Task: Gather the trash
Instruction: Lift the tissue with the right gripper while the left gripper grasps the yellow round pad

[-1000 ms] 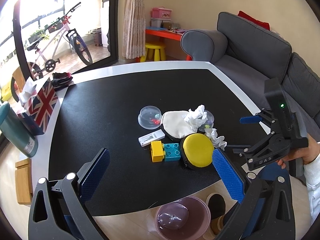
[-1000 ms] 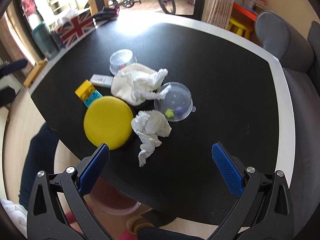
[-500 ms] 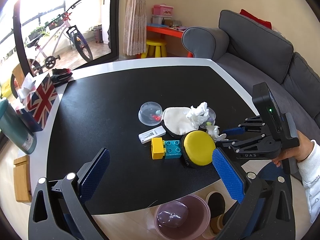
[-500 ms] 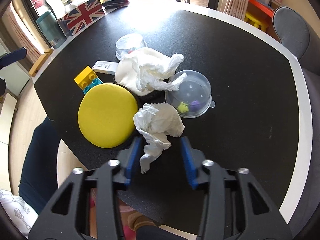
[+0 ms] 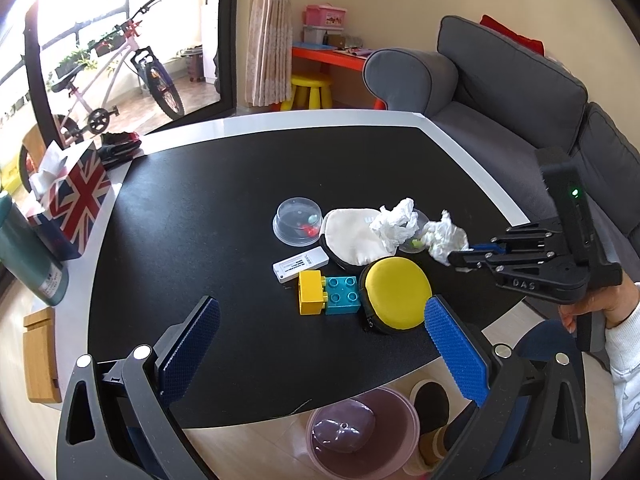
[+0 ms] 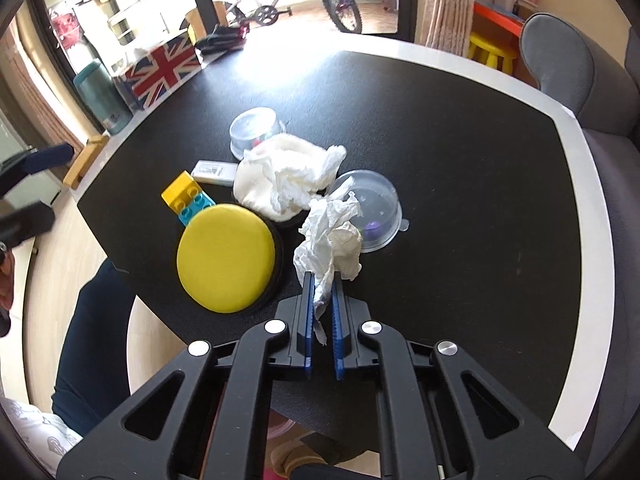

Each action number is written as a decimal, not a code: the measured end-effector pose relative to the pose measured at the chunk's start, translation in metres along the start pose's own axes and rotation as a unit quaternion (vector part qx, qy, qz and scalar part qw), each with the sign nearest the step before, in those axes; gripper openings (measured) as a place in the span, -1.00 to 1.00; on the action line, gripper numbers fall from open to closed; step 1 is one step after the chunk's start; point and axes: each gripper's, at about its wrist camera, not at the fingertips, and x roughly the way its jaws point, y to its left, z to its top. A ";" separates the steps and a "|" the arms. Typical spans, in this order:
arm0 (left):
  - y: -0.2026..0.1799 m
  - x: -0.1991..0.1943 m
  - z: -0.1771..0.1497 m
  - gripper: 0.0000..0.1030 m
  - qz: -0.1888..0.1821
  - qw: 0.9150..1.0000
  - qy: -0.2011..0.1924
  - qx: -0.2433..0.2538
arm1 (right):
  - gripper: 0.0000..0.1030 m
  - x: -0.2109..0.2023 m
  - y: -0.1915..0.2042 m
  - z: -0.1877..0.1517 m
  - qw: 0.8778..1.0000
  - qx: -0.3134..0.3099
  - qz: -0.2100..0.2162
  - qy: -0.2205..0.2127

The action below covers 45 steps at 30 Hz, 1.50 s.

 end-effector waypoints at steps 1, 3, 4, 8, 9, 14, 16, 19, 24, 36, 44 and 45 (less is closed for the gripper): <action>0.000 0.001 0.000 0.90 -0.001 1.000 0.001 0.001 | -0.86 -0.005 -0.001 0.001 1.000 0.006 -0.004 -0.006; -0.003 0.004 0.001 0.90 -0.003 1.000 0.004 0.004 | -0.86 -0.012 -0.004 0.001 1.000 0.014 -0.008 -0.014; -0.005 0.005 0.001 0.90 -0.004 1.000 0.005 0.006 | -0.86 -0.015 -0.005 0.001 1.000 0.017 -0.008 -0.015; -0.013 0.015 0.003 0.90 -0.009 1.000 0.013 0.016 | -0.86 -0.021 -0.005 0.001 1.000 0.022 -0.014 -0.014; -0.015 0.017 0.004 0.90 -0.010 1.000 0.016 0.019 | -0.86 -0.023 -0.006 0.000 1.000 0.024 -0.014 -0.014; -0.028 0.033 0.008 0.90 -0.018 0.998 0.036 0.040 | -0.86 -0.026 -0.011 -0.002 0.999 0.036 -0.021 -0.011; -0.035 0.040 0.010 0.90 -0.021 0.997 0.047 0.054 | -0.86 -0.027 -0.013 -0.004 0.999 0.038 -0.023 -0.011; -0.045 0.050 0.012 0.90 -0.026 0.995 0.062 0.077 | -0.86 -0.028 -0.014 -0.005 0.999 0.041 -0.025 -0.010; -0.061 0.071 0.015 0.90 -0.035 0.989 0.093 0.110 | -0.86 -0.031 -0.018 -0.007 0.998 0.047 -0.028 -0.012; -0.080 0.117 0.009 0.90 -0.002 0.973 0.160 0.167 | -0.86 -0.035 -0.027 -0.009 0.998 0.060 -0.032 -0.013; -0.086 0.117 0.005 0.86 0.003 0.974 0.149 0.173 | -0.86 -0.031 -0.026 -0.009 0.998 0.060 -0.030 -0.009; -0.087 0.116 0.006 0.81 0.003 0.974 0.146 0.172 | -0.86 -0.031 -0.025 -0.009 0.998 0.060 -0.029 -0.009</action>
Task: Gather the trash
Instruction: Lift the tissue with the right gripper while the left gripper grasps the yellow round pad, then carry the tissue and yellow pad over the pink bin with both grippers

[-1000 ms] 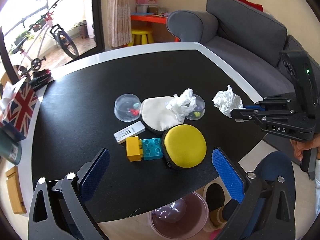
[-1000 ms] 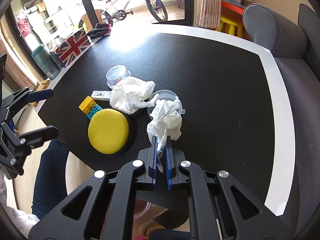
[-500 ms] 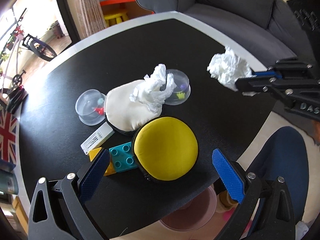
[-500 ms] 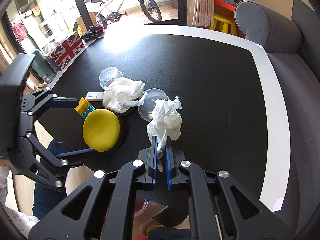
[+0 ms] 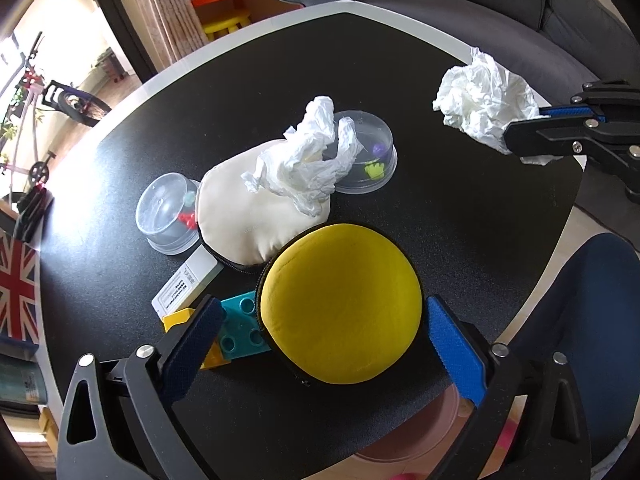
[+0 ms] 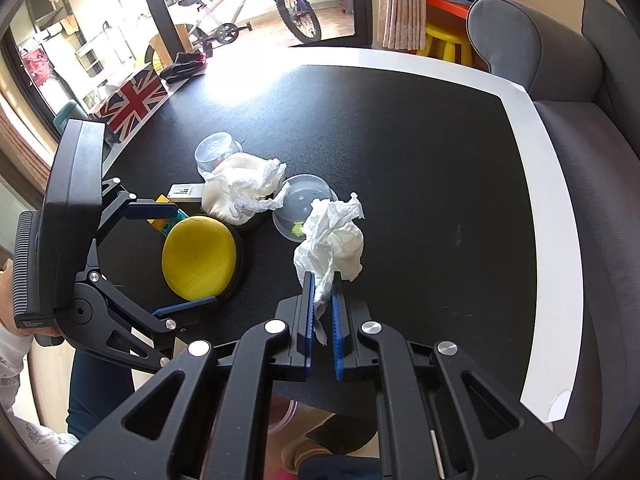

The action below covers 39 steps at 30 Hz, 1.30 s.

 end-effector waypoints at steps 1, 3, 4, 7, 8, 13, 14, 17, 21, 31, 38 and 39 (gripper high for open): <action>-0.001 -0.001 0.000 0.74 0.002 1.000 -0.003 0.001 | -0.86 0.001 0.000 0.000 1.000 0.000 0.001 0.000; 0.000 -0.002 0.001 0.63 0.000 1.000 -0.007 0.004 | -0.86 0.002 0.001 0.000 1.000 -0.001 0.001 0.001; 0.001 -0.002 0.001 0.62 -0.002 1.000 -0.007 0.001 | -0.86 0.002 0.001 -0.001 1.000 -0.001 0.001 0.001; 0.004 -0.003 -0.001 0.59 -0.007 1.000 -0.015 -0.008 | -0.86 0.003 0.001 -0.001 1.000 -0.001 0.004 0.001; 0.004 -0.004 0.000 0.58 -0.009 1.000 -0.019 -0.009 | -0.86 0.003 0.001 -0.001 1.000 -0.001 0.004 0.001; 0.009 -0.015 0.002 0.44 -0.019 0.999 -0.034 -0.021 | -0.86 0.003 0.003 -0.002 1.000 -0.003 0.007 -0.001; 0.010 -0.017 0.002 0.44 -0.018 0.999 -0.037 -0.023 | -0.86 0.003 0.003 -0.002 1.000 -0.003 0.008 -0.001; 0.014 -0.023 0.001 0.43 -0.026 0.998 -0.053 -0.038 | -0.86 0.004 0.004 -0.003 1.000 -0.004 0.010 -0.001; 0.021 -0.034 0.001 0.43 -0.035 0.996 -0.070 -0.052 | -0.86 0.003 0.006 -0.003 1.000 -0.005 0.014 -0.003; 0.038 -0.080 -0.012 0.43 -0.043 0.987 -0.125 -0.094 | -0.86 -0.013 0.022 -0.009 0.999 -0.016 0.029 -0.025; 0.038 -0.107 -0.045 0.43 -0.046 0.980 -0.151 -0.121 | -0.86 -0.032 0.043 -0.027 0.998 -0.037 0.042 -0.040; 0.038 -0.108 -0.051 0.43 -0.048 0.979 -0.151 -0.126 | -0.86 -0.035 0.046 -0.030 0.997 -0.040 0.046 -0.043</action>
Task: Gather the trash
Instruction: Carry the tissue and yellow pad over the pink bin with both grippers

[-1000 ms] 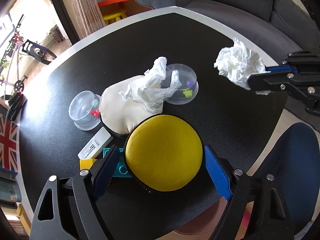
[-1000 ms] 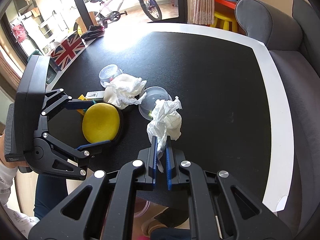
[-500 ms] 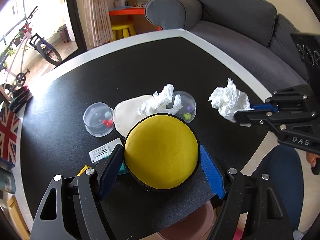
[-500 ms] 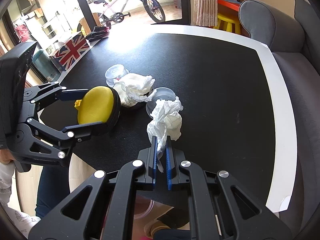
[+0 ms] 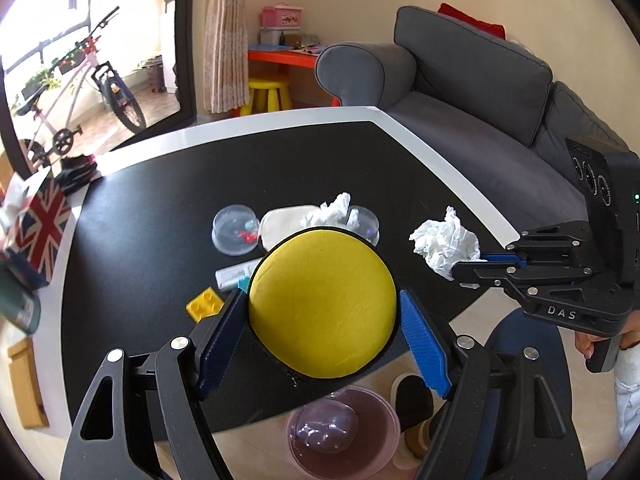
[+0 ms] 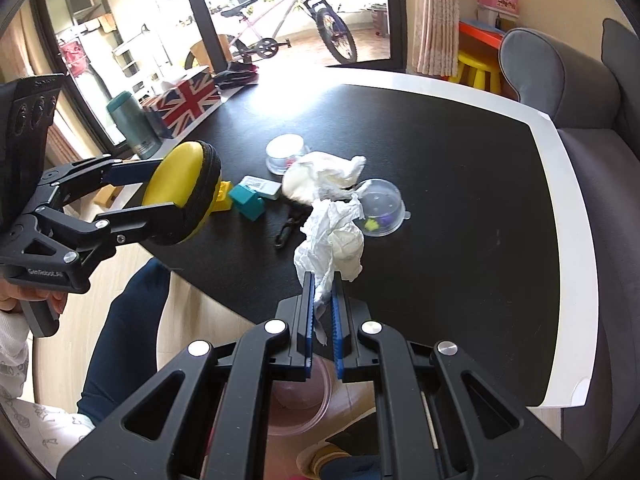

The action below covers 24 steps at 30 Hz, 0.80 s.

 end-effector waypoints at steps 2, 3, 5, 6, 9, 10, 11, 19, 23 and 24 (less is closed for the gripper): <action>0.001 -0.003 -0.009 0.43 0.000 1.000 0.001 -0.008 | -0.86 -0.006 0.007 -0.007 1.000 -0.003 0.009 -0.003; 0.001 -0.005 -0.016 0.43 0.000 1.000 0.004 -0.011 | -0.86 -0.007 0.011 -0.010 1.000 -0.006 0.012 -0.004; 0.001 -0.007 -0.027 0.43 -0.001 1.000 0.008 -0.015 | -0.86 -0.011 0.018 -0.017 1.000 -0.011 0.019 -0.004; 0.001 -0.008 -0.033 0.43 -0.002 1.000 0.011 -0.018 | -0.86 -0.012 0.022 -0.021 1.000 -0.013 0.023 -0.004; 0.001 -0.010 -0.047 0.43 -0.004 0.999 0.018 -0.026 | -0.86 -0.013 0.033 -0.033 0.999 -0.019 0.031 0.001; 0.000 -0.010 -0.053 0.43 -0.005 0.999 0.021 -0.029 | -0.86 -0.013 0.036 -0.038 0.999 -0.018 0.034 0.004; 0.001 -0.011 -0.057 0.43 -0.006 0.999 0.022 -0.030 | -0.86 -0.011 0.038 -0.042 0.999 -0.017 0.038 0.008; 0.003 -0.005 -0.094 0.43 -0.010 0.998 0.045 -0.049 | -0.86 0.012 0.053 -0.076 0.997 -0.009 0.062 0.052; 0.005 -0.004 -0.106 0.43 -0.011 0.997 0.051 -0.057 | -0.86 0.029 0.060 -0.091 0.994 -0.006 0.076 0.076; 0.005 -0.004 -0.108 0.43 -0.011 0.997 0.051 -0.058 | -0.86 0.032 0.062 -0.094 0.994 -0.004 0.078 0.080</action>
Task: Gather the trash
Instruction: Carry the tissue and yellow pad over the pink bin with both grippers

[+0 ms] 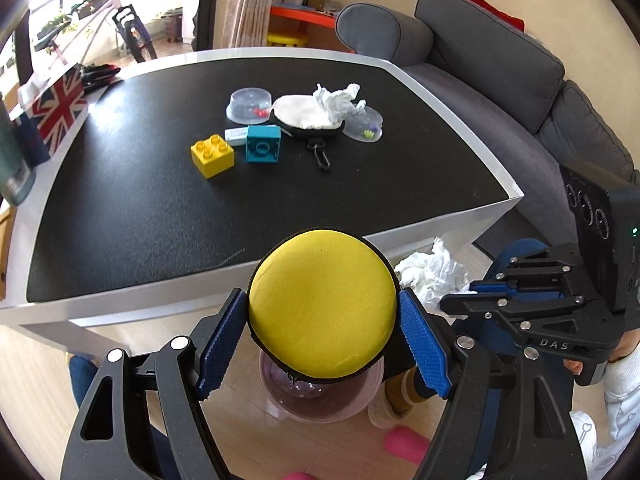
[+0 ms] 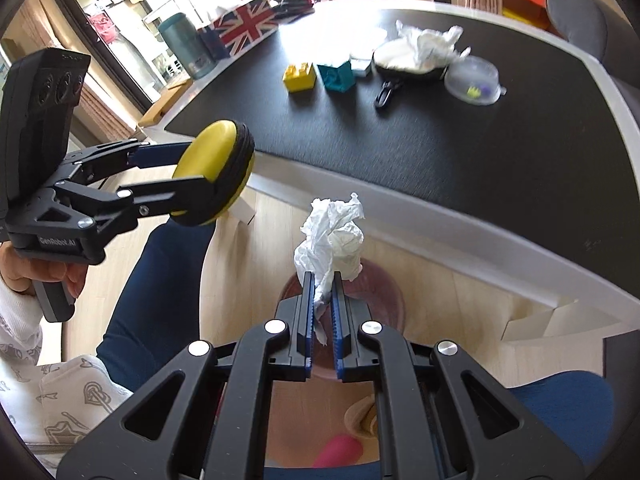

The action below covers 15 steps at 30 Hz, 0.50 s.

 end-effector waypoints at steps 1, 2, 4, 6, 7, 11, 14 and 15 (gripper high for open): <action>0.000 0.000 -0.002 0.43 0.000 1.000 0.001 -0.001 | -0.86 0.003 0.001 -0.002 1.000 0.000 0.002 0.003; 0.001 0.000 -0.003 0.43 -0.001 1.000 0.001 -0.002 | -0.85 0.005 0.001 -0.003 1.000 0.000 0.004 0.005; 0.002 0.000 -0.006 0.43 -0.001 1.000 0.004 -0.003 | -0.78 0.009 0.002 -0.003 1.000 -0.002 0.005 0.009; 0.003 0.000 -0.007 0.43 -0.002 1.000 0.004 -0.004 | -0.60 0.012 0.002 -0.003 1.000 -0.003 0.002 0.013; 0.004 0.000 -0.008 0.43 -0.001 1.000 0.004 -0.004 | -0.45 0.012 0.002 -0.003 1.000 -0.005 -0.003 0.013; 0.003 0.000 -0.007 0.43 -0.002 1.000 0.004 -0.004 | 0.49 0.008 -0.001 -0.001 1.000 0.007 -0.002 -0.001; 0.002 0.002 -0.009 0.43 -0.003 1.000 0.007 -0.002 | 0.70 0.002 -0.004 0.000 1.000 0.013 -0.004 -0.011; 0.001 0.003 -0.009 0.43 -0.004 1.000 0.010 -0.001 | 0.71 0.000 -0.005 0.001 1.000 0.017 -0.005 -0.015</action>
